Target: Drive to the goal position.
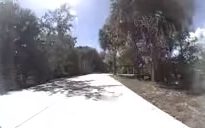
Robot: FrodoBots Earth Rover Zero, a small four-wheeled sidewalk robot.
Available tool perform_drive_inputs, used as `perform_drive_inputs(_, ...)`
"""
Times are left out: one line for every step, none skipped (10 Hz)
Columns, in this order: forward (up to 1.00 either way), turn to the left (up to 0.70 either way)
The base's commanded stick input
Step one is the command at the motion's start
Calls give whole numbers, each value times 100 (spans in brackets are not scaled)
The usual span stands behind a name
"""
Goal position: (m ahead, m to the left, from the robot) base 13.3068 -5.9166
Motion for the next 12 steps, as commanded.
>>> perform_drive_inputs(84, 0)
perform_drive_inputs(84, 0)
perform_drive_inputs(84, 0)
perform_drive_inputs(84, 0)
perform_drive_inputs(84, 0)
perform_drive_inputs(84, 0)
perform_drive_inputs(84, 0)
perform_drive_inputs(84, 0)
perform_drive_inputs(84, 0)
perform_drive_inputs(84, 0)
perform_drive_inputs(84, 0)
perform_drive_inputs(84, 0)
